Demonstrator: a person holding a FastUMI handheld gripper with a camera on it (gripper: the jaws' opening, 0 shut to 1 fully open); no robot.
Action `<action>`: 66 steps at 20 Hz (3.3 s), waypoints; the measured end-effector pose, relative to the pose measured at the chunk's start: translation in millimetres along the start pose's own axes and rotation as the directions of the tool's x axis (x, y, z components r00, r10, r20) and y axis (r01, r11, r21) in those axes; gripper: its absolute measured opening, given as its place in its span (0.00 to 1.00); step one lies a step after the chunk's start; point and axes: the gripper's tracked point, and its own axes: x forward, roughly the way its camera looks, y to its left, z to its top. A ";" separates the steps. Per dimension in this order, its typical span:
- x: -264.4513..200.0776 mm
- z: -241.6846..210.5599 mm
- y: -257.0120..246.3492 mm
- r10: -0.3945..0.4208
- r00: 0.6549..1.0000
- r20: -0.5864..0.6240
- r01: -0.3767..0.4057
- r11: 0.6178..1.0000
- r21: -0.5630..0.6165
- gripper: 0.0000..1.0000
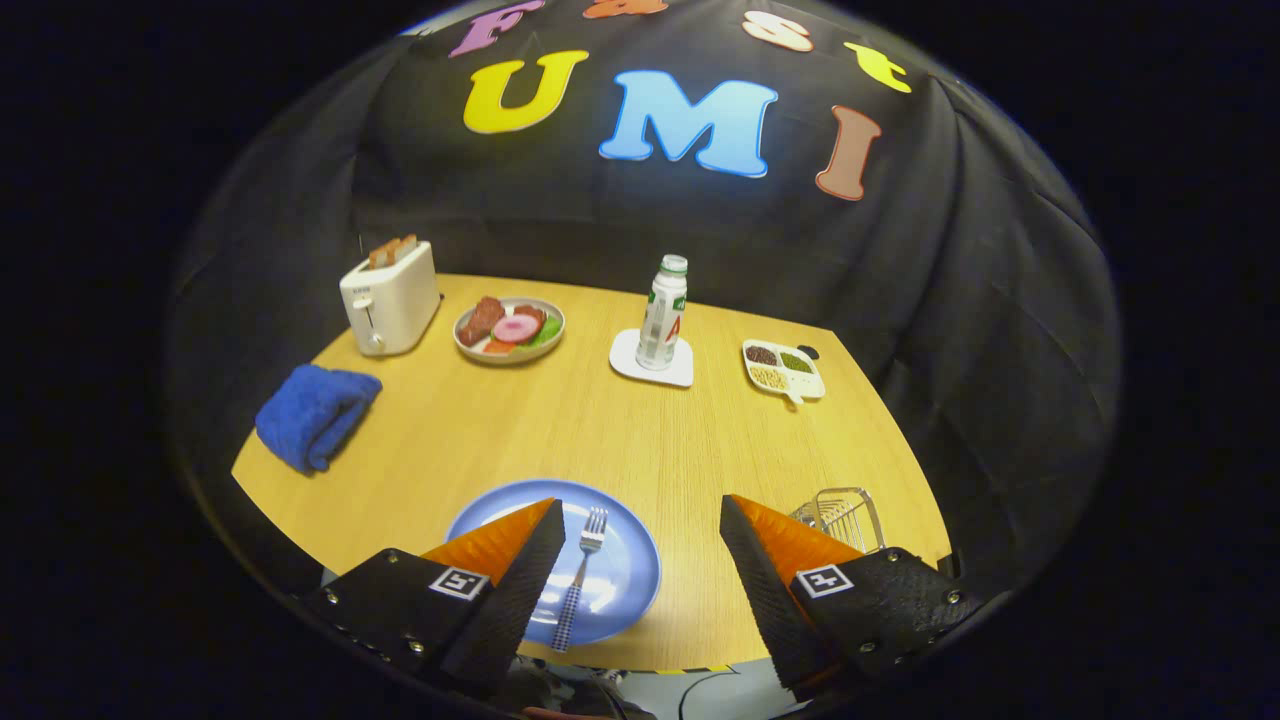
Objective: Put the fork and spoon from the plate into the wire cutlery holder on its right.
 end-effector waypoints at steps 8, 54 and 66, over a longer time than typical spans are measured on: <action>20.9 -54.5 25.4 0.069 0.974 -0.216 -0.069 0.998 0.005 0.96; -76.9 -79.6 -168.5 0.232 0.549 -0.803 -0.292 0.953 0.076 0.01; -63.2 -80.9 -219.3 0.192 0.378 -0.906 -0.252 0.963 0.099 0.01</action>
